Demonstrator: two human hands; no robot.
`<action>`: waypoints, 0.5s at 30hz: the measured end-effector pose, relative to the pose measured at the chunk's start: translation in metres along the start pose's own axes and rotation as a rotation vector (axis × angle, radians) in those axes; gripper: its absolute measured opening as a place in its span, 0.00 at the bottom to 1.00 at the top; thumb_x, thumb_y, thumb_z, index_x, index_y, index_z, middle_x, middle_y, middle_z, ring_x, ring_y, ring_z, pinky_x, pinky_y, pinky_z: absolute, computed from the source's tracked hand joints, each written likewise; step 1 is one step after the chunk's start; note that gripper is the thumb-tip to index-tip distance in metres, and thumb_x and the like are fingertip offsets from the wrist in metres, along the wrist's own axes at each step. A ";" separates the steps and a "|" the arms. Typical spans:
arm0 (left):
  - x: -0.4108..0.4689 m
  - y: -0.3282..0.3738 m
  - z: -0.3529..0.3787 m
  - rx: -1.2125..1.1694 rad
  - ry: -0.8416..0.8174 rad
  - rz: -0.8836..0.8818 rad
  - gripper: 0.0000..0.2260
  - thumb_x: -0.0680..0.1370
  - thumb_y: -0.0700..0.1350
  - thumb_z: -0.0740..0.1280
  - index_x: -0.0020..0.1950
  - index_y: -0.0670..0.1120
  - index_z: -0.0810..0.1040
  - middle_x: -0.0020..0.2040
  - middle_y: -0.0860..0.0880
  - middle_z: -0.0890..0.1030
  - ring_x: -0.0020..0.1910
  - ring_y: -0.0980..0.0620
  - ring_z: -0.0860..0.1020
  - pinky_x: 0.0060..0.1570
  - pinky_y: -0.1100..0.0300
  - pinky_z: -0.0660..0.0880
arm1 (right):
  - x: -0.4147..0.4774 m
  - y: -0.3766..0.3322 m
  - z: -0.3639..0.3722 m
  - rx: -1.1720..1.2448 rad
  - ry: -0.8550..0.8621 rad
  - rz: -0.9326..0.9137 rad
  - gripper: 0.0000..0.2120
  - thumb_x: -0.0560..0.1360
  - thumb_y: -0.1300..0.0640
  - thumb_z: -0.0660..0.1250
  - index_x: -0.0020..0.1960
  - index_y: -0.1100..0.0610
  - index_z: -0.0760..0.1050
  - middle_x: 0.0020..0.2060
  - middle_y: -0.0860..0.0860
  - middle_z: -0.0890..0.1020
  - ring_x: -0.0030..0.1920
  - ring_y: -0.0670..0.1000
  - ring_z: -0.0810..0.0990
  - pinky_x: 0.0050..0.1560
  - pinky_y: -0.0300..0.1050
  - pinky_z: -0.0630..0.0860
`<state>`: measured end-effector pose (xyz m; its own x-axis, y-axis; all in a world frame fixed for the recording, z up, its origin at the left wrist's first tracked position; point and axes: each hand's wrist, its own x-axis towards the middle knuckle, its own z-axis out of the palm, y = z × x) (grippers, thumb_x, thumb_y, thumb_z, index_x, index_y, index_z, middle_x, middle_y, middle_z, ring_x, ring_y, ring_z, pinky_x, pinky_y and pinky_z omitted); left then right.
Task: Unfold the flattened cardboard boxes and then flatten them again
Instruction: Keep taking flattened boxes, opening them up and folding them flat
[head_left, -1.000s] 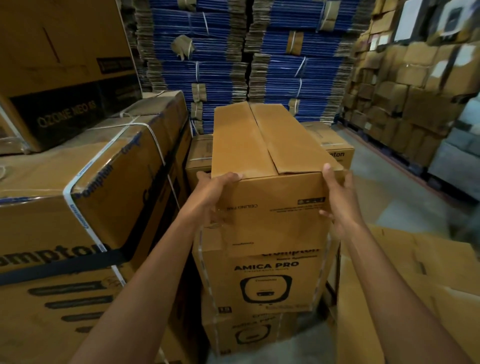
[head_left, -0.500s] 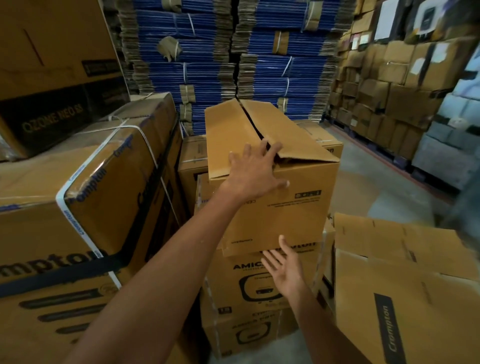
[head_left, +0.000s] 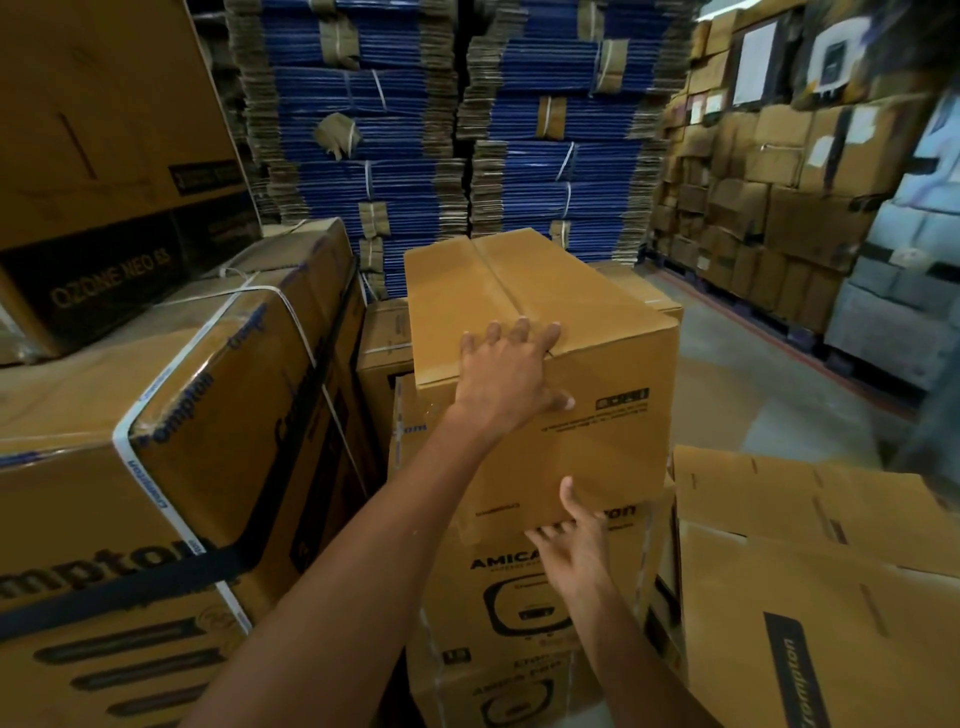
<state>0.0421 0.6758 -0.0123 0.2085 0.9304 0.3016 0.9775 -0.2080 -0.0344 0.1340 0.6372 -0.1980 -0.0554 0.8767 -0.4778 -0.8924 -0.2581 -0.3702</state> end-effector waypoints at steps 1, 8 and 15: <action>0.000 0.000 -0.005 -0.014 0.009 -0.005 0.42 0.73 0.69 0.69 0.82 0.58 0.56 0.81 0.46 0.62 0.79 0.38 0.60 0.75 0.37 0.59 | -0.001 -0.004 0.002 -0.009 -0.011 -0.024 0.44 0.69 0.58 0.77 0.77 0.45 0.55 0.72 0.62 0.67 0.70 0.66 0.69 0.69 0.72 0.65; -0.007 -0.013 -0.047 -0.388 0.136 -0.077 0.45 0.71 0.67 0.73 0.82 0.60 0.56 0.79 0.48 0.66 0.74 0.44 0.68 0.70 0.47 0.68 | -0.015 -0.065 0.033 -0.145 -0.072 -0.342 0.44 0.66 0.60 0.81 0.74 0.45 0.63 0.67 0.48 0.77 0.63 0.54 0.78 0.63 0.58 0.76; -0.037 -0.028 -0.012 -1.251 0.288 -0.262 0.41 0.71 0.65 0.75 0.79 0.66 0.59 0.70 0.56 0.77 0.67 0.52 0.77 0.67 0.41 0.74 | -0.043 -0.169 0.092 -0.624 -0.134 -0.833 0.44 0.65 0.69 0.78 0.72 0.41 0.65 0.68 0.49 0.75 0.66 0.53 0.76 0.65 0.61 0.75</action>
<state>0.0069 0.6433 -0.0113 -0.1485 0.9204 0.3615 0.2658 -0.3150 0.9111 0.2456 0.6803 -0.0415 0.3871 0.9013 0.1946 -0.2837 0.3173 -0.9049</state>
